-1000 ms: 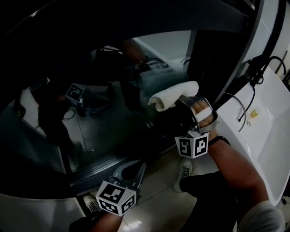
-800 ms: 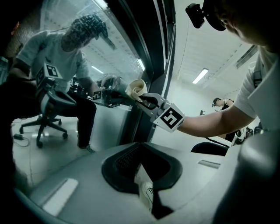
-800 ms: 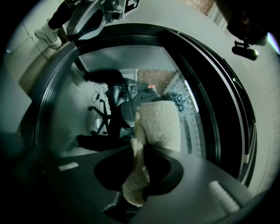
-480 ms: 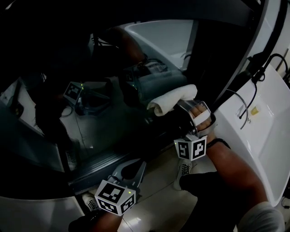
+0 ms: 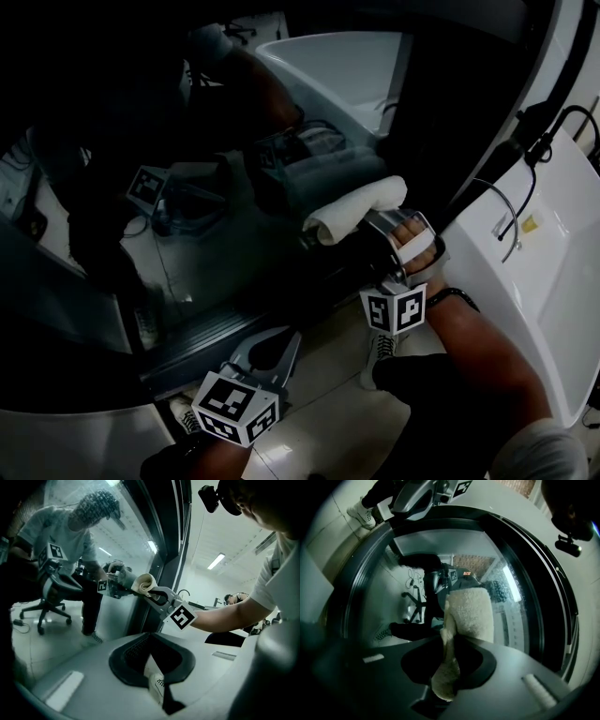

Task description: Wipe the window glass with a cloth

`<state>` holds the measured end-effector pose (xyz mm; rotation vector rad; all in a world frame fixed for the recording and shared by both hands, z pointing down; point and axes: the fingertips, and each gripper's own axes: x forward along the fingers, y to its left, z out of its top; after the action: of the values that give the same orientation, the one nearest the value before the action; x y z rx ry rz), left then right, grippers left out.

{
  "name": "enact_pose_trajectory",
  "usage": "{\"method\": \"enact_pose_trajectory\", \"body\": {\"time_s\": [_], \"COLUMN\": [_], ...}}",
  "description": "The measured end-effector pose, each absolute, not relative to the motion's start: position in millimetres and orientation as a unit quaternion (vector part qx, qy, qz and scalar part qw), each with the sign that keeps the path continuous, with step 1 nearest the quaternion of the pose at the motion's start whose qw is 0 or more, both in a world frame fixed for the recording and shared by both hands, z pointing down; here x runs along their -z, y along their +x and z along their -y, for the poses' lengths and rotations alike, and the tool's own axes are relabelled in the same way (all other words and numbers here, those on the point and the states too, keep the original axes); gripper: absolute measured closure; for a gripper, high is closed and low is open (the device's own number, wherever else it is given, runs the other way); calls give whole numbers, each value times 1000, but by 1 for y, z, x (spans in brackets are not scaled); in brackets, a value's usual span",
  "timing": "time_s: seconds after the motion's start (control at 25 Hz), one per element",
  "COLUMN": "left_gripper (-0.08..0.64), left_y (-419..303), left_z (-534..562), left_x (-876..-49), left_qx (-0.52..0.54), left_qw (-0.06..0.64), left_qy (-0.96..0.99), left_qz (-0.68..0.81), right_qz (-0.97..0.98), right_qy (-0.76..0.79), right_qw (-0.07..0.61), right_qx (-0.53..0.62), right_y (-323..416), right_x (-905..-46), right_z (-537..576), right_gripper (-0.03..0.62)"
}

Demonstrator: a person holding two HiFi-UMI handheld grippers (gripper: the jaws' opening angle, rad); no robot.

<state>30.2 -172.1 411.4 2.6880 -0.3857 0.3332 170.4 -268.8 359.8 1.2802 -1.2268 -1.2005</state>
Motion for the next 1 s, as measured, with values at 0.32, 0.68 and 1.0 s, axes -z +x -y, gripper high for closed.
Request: {"method": "enact_pose_trajectory", "body": {"time_s": [0.32, 0.68, 1.0], "left_gripper": [543, 543, 543], "left_y": [33, 31, 33], "left_z": [173, 172, 170], "left_x": [-411, -411, -413], "left_qx": [-121, -118, -117], "left_qw": [205, 203, 197], "left_qy": [962, 963, 964], "left_qz": [136, 134, 133], "right_qz": [535, 555, 562], "right_qy": [552, 574, 570], "right_qw": [459, 442, 445], "right_qx": [446, 409, 402], "right_y": [171, 169, 168], "right_x": [-364, -362, -363], "right_z": [270, 269, 265], "right_gripper": [531, 532, 534]}}
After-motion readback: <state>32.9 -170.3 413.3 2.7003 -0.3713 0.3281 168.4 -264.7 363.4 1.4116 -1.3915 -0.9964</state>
